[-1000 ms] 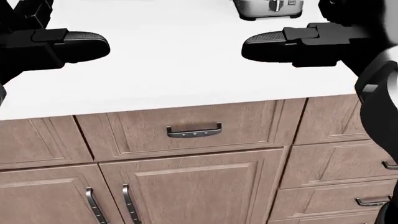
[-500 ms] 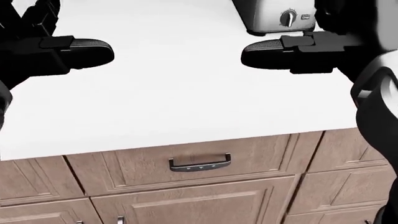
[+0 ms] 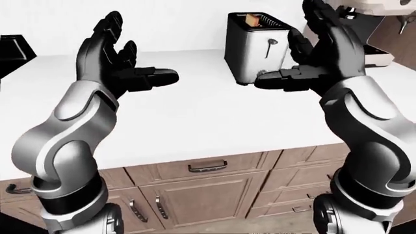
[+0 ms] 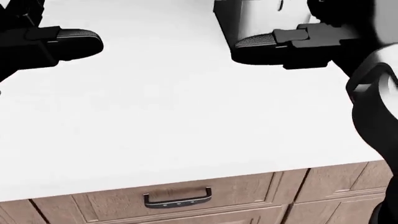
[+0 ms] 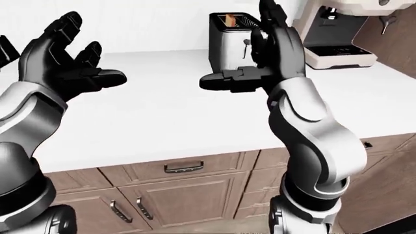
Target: Push down the lever of the toaster to turn it on.
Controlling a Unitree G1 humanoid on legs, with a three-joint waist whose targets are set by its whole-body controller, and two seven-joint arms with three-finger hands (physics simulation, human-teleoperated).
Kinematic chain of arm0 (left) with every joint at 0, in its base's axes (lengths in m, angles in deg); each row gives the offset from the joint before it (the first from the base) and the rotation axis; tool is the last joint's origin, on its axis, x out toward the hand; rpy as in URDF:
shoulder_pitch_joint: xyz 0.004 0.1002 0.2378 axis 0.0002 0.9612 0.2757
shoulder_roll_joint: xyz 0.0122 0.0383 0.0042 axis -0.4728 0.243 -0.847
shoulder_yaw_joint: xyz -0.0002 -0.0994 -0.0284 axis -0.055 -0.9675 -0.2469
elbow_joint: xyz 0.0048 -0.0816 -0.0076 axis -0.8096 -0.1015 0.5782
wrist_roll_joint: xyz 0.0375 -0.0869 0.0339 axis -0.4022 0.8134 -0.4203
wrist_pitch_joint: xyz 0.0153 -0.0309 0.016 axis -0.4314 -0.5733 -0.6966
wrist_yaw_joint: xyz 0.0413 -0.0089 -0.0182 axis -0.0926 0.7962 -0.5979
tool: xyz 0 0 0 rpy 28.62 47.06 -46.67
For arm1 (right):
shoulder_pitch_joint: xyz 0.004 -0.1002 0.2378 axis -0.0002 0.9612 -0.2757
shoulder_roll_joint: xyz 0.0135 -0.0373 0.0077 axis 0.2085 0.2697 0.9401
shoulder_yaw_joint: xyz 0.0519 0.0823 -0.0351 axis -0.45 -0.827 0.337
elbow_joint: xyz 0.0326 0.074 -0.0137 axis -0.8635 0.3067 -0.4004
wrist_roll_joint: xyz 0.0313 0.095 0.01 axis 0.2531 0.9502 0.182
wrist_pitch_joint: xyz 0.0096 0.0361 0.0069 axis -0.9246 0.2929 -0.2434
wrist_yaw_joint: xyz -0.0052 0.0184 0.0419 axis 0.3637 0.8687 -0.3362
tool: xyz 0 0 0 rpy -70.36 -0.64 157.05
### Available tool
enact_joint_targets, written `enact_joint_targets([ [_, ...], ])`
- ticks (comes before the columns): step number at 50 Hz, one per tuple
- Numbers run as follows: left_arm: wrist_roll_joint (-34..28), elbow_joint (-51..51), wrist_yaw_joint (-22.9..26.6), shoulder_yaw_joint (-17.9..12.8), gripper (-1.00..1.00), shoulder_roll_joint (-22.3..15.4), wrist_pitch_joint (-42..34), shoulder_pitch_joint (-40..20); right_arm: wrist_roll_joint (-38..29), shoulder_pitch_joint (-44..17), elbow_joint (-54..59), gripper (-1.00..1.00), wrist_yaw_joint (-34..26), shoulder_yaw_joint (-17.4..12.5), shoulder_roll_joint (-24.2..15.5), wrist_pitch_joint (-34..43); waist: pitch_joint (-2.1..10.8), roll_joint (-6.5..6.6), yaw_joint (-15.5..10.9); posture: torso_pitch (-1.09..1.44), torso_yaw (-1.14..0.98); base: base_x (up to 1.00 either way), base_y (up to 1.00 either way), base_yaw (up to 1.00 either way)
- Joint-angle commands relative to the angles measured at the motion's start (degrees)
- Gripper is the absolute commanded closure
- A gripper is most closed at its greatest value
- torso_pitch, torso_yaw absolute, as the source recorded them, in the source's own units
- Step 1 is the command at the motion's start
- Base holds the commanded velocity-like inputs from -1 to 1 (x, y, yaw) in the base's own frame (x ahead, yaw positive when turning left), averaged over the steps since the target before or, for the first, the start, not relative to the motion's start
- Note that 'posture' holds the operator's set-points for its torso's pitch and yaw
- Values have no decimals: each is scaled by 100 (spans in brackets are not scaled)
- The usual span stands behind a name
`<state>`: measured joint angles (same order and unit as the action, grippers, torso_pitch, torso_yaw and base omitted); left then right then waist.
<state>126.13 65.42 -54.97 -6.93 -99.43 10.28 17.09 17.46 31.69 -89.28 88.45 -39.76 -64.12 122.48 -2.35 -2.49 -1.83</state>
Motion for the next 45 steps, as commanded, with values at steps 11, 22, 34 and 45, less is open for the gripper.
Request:
enact_joint_targets([
  [11, 58, 132, -58, -33, -100, -31, 76, -179, 28, -158, -86, -100, 66, -53, -114, -196, -71, 194, 137, 0, 0, 9, -16, 0],
  [22, 52, 129, -46, -33, -100, -31, 79, -186, -48, -153, -35, -100, 87, -28, -77, -143, 11, 202, 188, 0, 0, 9, -13, 0],
  [34, 52, 156, -55, -23, -100, -27, 68, -176, -255, -187, -110, -100, -6, -35, -95, -12, 196, 545, -20, 0, 0, -5, 0, 46],
  [45, 94, 136, -87, -67, -100, -71, 88, -221, -347, -412, -322, -100, 136, -81, -169, 227, -9, 63, 149, 0, 0, -12, 0, 40],
])
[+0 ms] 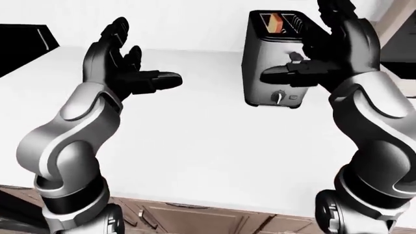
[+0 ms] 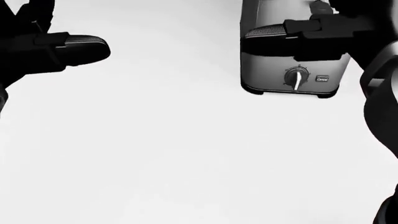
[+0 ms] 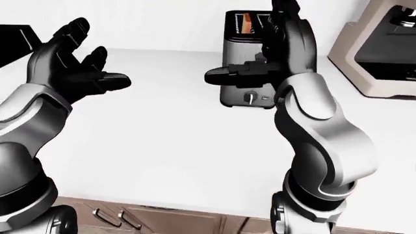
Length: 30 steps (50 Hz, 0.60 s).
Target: Push down the lever of the toaster to turn it on.
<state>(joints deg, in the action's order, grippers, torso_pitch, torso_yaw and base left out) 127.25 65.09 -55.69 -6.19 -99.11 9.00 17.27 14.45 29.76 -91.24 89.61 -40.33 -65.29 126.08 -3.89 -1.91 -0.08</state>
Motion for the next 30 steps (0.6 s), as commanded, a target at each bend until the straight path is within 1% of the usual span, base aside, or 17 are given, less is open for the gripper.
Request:
enact_joint_targets([
  [1, -6, 173, -31, -146, -100, -104, 208, -245, -57, -230, -143, -100, 16, -23, -61, -112, 179, -31, -37, 0, 0, 0, 0, 0],
  [4, 8, 167, -52, -129, -100, -109, 213, -249, -93, -248, -165, -100, -5, -21, -73, -103, 150, -5, -16, 0, 0, 0, 0, 0],
  [6, 2, 160, -51, -116, -100, -105, 226, -243, -111, -239, -152, -100, -23, -13, -64, -120, 125, 81, 16, 0, 0, 0, 0, 0],
  [7, 14, 178, -63, -116, -100, -102, 204, -250, -124, -236, -151, -100, -33, -7, -66, -121, 125, 154, 33, 0, 0, 0, 0, 0],
  [9, -9, 155, -41, -104, -100, -102, 247, -226, -130, -246, -166, -100, -43, -16, -57, -99, 171, 393, 69, 0, 0, 0, 0, 0],
  [10, 26, 198, -85, -120, -100, -97, 175, -263, -133, -248, -175, -100, -50, -18, -52, -87, 166, 362, 69, 0, 0, 0, 0, 0],
  [11, 17, 196, -72, -115, -100, -97, 205, -245, -139, -248, -176, -100, -59, -11, -46, -81, 136, 315, 64, 0, 0, 0, 0, 0],
  [13, 22, 212, -88, -119, -100, -91, 200, -240, -154, -237, -178, -100, -73, -3, -39, -83, 206, 277, 56, 0, 0, 0, 0, 0],
  [16, 14, 178, -101, -118, -100, -66, 230, -250, -172, -229, -173, -100, -96, 0, -23, -74, 222, 243, 23, 0, 0, 0, 0, 0],
  [20, -120, -121, -55, -67, -100, -92, 429, -370, -273, -226, 50, -100, -195, 7, -61, -207, 233, 220, -13, 0, 0, 0, 0, 0],
  [24, -348, -429, 65, 39, -100, -81, 695, -402, -350, -539, 363, -100, -279, 16, -180, -159, 253, 215, -29, 0, 0, 0, 0, 0],
  [30, -584, -785, 242, 65, -100, -70, 851, -516, -452, -647, 672, -100, -401, -10, -271, -276, 268, 227, -41, 0, 0, 0, 0, 0],
])
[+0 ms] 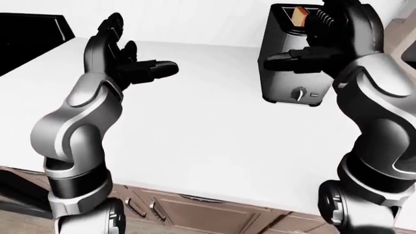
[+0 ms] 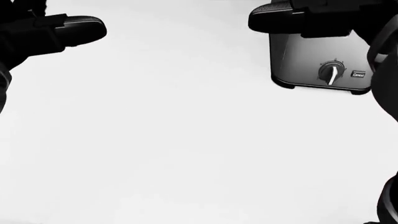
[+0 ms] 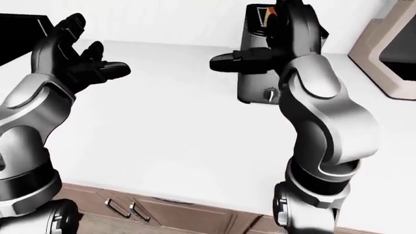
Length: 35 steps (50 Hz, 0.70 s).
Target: Push down the lever of the toaster to turn it on.
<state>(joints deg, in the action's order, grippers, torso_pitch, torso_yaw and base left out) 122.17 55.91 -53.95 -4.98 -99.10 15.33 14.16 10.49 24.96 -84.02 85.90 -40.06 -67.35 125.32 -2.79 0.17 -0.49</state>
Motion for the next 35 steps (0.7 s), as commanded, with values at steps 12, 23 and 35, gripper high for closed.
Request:
enact_joint_targets([
  [12, -373, -109, 275, 37, -100, 97, 301, -290, -193, -517, 510, -100, -204, -123, -308, -258, 461, 17, 9, -11, 0, 0, 0, 0],
  [23, -675, -375, 471, 187, -100, 232, 382, -476, -202, -635, 832, -100, -317, -239, -523, -290, 772, 0, 20, -20, 0, 0, 0, 0],
  [35, -1008, -794, 663, 294, -100, 402, 478, -827, -149, -633, 1344, -100, -321, -280, -574, -637, 1197, -8, 29, -29, 0, 0, 0, 0],
])
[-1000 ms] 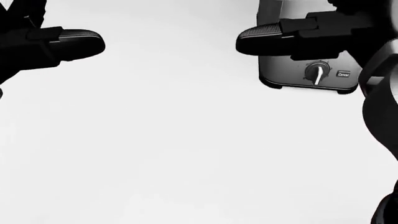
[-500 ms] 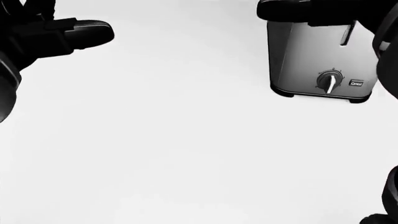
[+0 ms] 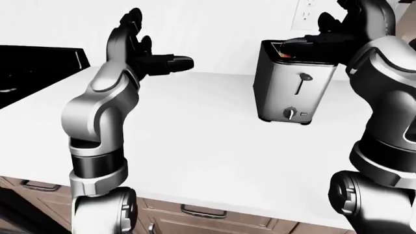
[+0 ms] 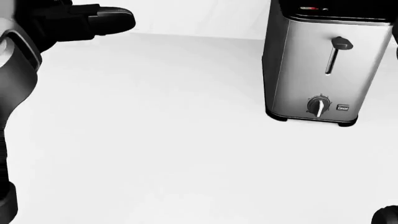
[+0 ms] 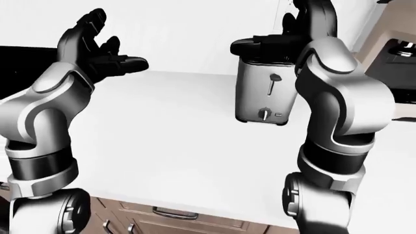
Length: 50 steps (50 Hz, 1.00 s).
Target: Push down the lever of the toaster to turn it on.
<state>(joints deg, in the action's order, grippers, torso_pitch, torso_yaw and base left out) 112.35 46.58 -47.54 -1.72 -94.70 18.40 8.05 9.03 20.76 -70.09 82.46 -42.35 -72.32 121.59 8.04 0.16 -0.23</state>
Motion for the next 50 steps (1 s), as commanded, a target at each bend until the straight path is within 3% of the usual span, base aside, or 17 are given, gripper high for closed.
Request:
enact_joint_targets([
  [1, -33, 157, 14, -28, -100, -30, 138, -230, 2, -217, 10, -100, 23, -45, -87, -310, 157, -7, 4, -30, 0, 0, 0, 0],
  [11, -195, -241, 127, 56, -100, 60, 280, -483, -123, -103, 313, -100, -46, 77, -106, -550, 629, -18, -7, -40, 0, 0, 0, 0],
  [17, -454, -815, 249, 109, -100, 101, 638, -660, -251, 16, 450, -100, -148, 106, -35, -738, 778, -37, -29, -41, 0, 0, 0, 0],
  [24, -581, -1497, 325, 62, -100, 73, 1026, -856, -504, 218, 540, -100, -269, 169, 71, -889, 824, -47, -47, -41, 0, 0, 0, 0],
  [34, -581, -1300, 277, 95, -100, 75, 854, -857, -677, 809, -77, -100, -321, 111, 134, -557, 834, -75, -71, -41, 0, 0, 0, 0],
  [50, -622, -1242, 327, 82, -100, 22, 781, -829, -483, 1728, -1710, -100, -381, -313, 332, 457, 876, -78, -51, -41, 0, 0, 0, 0],
])
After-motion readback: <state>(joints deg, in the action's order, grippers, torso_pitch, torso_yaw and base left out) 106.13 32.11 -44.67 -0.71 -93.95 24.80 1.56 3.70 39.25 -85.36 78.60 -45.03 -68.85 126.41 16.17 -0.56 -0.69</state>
